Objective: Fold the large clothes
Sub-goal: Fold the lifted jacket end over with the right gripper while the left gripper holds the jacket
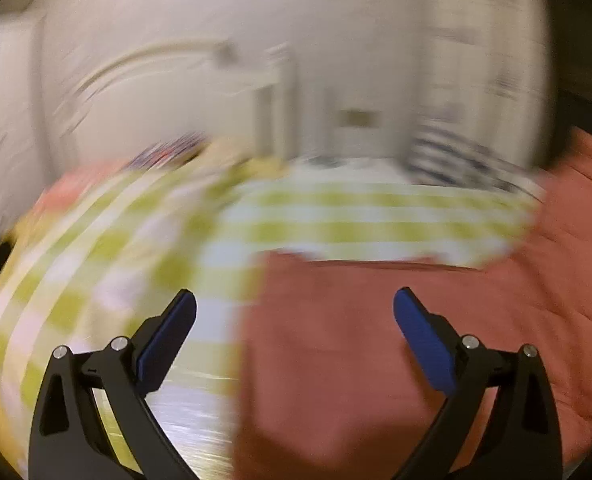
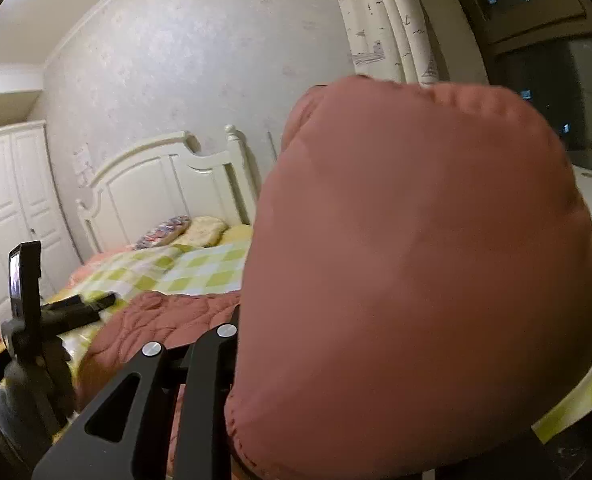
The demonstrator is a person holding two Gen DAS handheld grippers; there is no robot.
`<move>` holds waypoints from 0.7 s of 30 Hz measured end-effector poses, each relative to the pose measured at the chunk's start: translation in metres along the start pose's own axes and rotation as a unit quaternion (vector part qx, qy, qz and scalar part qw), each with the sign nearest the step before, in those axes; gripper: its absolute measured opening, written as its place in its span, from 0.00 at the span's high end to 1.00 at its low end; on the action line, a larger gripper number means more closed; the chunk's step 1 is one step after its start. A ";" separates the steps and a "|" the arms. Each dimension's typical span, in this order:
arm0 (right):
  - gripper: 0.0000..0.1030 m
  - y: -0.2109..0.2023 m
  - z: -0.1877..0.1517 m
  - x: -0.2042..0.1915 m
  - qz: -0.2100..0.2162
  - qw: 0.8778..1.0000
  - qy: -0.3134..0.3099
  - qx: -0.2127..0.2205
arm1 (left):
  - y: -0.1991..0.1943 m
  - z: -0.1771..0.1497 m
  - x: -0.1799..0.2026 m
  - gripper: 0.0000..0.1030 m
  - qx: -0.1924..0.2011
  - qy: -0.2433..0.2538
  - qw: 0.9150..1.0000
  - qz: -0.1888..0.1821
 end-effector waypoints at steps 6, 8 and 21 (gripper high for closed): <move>0.66 -0.001 0.002 -0.060 -0.022 0.993 -0.111 0.020 | 0.064 -0.034 -0.055 0.07 -0.096 -0.082 0.992 -0.030; 0.66 0.009 -0.002 -0.103 -0.010 0.984 -0.175 0.022 | 0.068 -0.040 -0.049 0.08 -0.093 -0.088 0.991 -0.047; 0.59 0.076 -0.160 -0.277 0.034 0.836 -0.547 -0.028 | 0.035 -0.052 -0.152 0.08 -0.063 -0.218 0.974 0.003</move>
Point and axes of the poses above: each gripper's, at about its wrist camera, not at the fingertips, and y roughly the way its jaws point, x to its right, z to its top, the point moved 3 cm from there along y, roughly the way its jaws point, and after that the axes turned 10 degrees about x, right-handed, at the moved point
